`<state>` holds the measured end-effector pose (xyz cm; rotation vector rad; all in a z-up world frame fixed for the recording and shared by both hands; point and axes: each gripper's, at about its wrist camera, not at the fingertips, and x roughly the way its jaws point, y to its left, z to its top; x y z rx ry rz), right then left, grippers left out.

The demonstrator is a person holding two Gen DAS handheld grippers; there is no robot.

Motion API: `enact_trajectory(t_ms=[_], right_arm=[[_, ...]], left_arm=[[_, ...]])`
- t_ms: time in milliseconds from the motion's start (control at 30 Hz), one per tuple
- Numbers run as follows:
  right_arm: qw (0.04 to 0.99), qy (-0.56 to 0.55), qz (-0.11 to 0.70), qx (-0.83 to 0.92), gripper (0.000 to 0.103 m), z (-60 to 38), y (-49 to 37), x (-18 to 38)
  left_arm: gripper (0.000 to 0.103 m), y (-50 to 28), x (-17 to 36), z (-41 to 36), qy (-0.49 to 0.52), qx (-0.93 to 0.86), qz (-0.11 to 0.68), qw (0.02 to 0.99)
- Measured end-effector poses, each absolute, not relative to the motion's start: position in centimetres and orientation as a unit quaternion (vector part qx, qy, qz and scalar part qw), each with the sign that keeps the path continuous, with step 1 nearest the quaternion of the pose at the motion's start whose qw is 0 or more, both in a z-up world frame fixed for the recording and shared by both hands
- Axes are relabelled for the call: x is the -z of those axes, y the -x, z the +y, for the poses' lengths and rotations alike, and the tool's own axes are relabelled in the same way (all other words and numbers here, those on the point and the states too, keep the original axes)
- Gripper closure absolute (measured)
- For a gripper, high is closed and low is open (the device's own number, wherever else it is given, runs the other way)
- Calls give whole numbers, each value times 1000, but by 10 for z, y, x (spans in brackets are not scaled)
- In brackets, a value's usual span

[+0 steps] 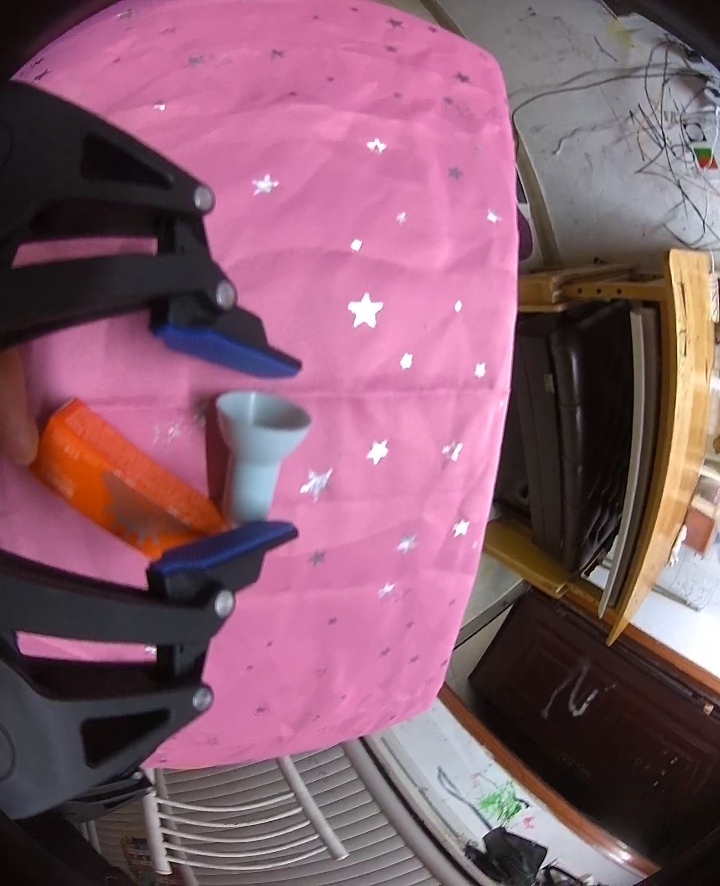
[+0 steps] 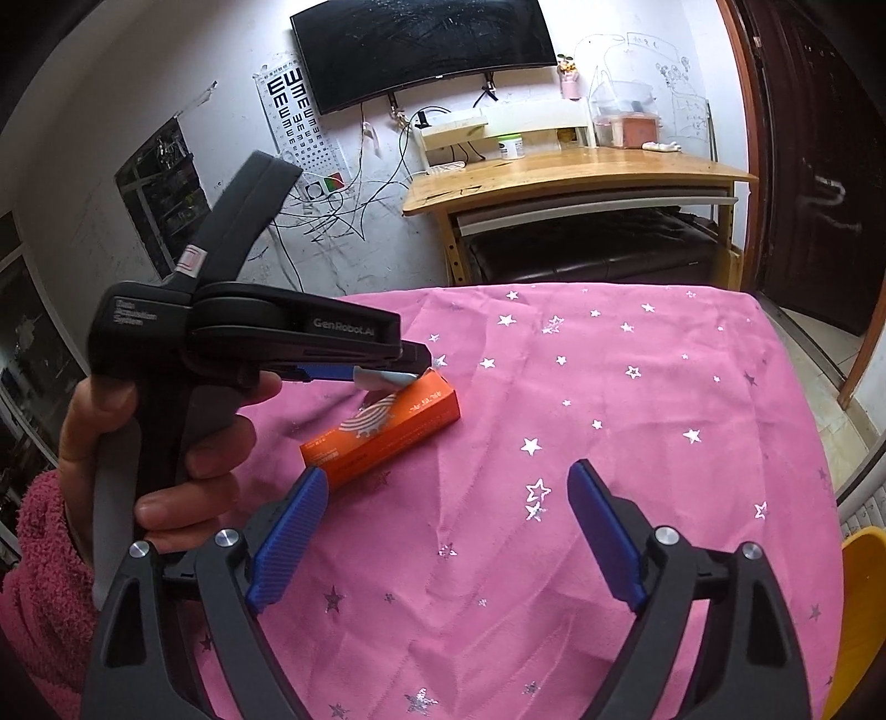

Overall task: Collect trash
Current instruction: 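Grasp the grey plastic funnel with the left tool while the right tool grasps the orange box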

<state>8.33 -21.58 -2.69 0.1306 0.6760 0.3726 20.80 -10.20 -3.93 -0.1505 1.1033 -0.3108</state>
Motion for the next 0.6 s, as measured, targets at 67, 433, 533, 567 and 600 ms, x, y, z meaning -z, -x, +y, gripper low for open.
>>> enact_trajectory(t_ms=[67,433,533,567,600], right_arm=[[924,-66,330,-183,20,-216,-83,27],[915,-39,340,-213,19,-189,-91,24],[913,-44,346,-212,19,-187,-97,27],[911,-46,351,-212,19,-187,-99,29],[911,-45,353,-209,19,-187,-101,29]], left_arm=[[62,-206,38,-106,64,153,522,836],[91,-185,28,-114,47,167,520,836],[91,-182,28,-114,47,165,518,838],[93,-182,28,-115,44,165,517,838],[94,-181,27,-117,35,168,513,841]])
